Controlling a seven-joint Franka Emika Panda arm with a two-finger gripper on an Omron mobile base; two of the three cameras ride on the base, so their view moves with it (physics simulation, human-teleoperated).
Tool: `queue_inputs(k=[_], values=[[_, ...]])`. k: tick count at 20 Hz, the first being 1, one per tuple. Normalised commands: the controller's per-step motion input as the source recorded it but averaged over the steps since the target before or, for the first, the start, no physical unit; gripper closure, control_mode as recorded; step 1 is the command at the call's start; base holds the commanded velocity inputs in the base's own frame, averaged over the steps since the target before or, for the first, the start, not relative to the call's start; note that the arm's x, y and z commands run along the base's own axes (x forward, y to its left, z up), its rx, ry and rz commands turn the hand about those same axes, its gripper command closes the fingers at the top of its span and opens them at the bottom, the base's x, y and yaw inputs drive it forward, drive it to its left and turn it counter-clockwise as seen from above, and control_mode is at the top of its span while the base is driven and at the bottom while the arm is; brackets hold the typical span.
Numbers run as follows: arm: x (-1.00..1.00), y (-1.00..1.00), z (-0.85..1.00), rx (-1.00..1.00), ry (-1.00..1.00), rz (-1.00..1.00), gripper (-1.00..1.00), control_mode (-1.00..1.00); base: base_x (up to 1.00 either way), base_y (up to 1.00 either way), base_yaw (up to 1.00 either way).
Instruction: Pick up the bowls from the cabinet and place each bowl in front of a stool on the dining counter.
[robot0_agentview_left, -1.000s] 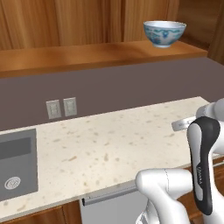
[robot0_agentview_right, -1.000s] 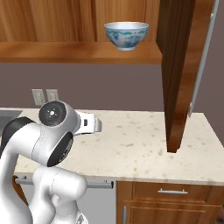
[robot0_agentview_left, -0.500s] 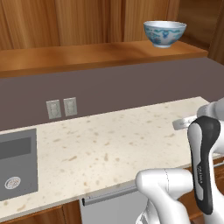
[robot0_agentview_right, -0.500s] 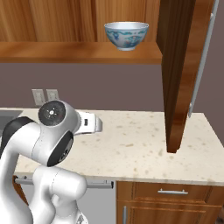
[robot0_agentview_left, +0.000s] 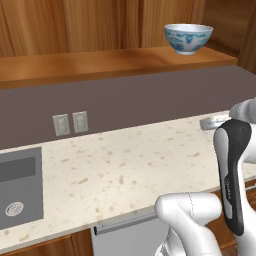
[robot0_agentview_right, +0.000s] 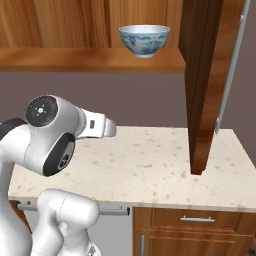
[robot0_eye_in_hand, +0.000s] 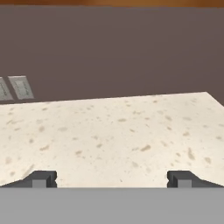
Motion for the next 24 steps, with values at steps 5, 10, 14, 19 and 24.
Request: queue_inputs(k=[5,10,14,19,24], values=[[0.0,0.0,0.54,0.14,0.0,-0.15,-1.0,-1.0,0.0,0.0,0.0],[0.0,-0.01,0.41,0.25,0.0,-0.13,-1.0,-1.0,0.0,0.0,0.0],[0.0,0.0,0.24,0.26,-0.05,-0.12,-1.0,-1.0,0.0,0.0,0.0],[0.0,0.0,0.39,0.22,-0.26,-0.22,-1.0,-1.0,0.0,0.0,0.0],[0.0,0.0,0.39,0.1,-0.38,-0.24,-1.0,-1.0,0.0,0.0,0.0]])
